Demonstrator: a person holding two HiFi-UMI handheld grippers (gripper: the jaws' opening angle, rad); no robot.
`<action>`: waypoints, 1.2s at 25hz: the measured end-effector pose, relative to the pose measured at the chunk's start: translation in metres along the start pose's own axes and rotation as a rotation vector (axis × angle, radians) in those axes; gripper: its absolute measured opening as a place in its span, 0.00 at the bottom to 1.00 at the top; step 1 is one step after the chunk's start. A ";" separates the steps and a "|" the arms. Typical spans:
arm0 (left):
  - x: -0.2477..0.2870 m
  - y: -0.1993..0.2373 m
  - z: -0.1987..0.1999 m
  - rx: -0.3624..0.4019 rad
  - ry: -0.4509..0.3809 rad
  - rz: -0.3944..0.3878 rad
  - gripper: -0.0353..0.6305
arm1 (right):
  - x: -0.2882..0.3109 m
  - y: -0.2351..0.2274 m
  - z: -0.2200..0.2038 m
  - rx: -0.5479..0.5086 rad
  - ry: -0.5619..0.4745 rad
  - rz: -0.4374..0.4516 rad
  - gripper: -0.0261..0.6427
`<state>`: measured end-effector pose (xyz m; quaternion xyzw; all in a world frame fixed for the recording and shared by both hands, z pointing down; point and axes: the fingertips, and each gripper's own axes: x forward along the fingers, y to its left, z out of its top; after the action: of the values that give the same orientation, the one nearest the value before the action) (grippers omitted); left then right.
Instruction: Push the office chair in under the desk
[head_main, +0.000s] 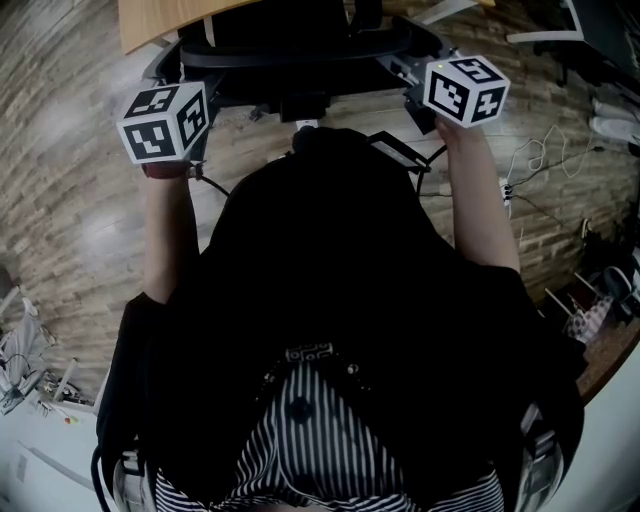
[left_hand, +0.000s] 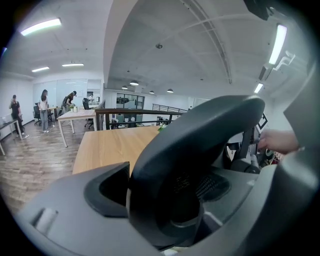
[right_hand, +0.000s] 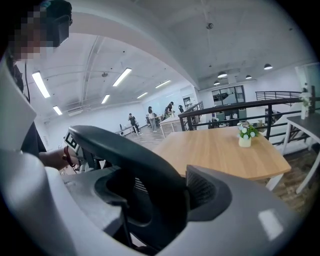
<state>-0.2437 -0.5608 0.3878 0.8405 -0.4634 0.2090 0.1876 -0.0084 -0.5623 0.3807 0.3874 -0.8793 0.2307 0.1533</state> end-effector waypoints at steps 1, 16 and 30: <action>0.002 0.002 0.002 0.002 -0.003 0.012 0.63 | 0.004 -0.003 0.003 -0.008 0.004 0.007 0.52; 0.069 0.051 0.039 -0.036 0.027 0.081 0.63 | 0.076 -0.067 0.054 -0.037 0.031 0.077 0.52; 0.099 0.102 0.068 -0.074 -0.008 0.143 0.63 | 0.136 -0.091 0.097 -0.069 0.013 0.154 0.51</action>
<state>-0.2711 -0.7158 0.3945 0.7986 -0.5302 0.2014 0.2013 -0.0370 -0.7500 0.3858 0.3118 -0.9128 0.2139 0.1540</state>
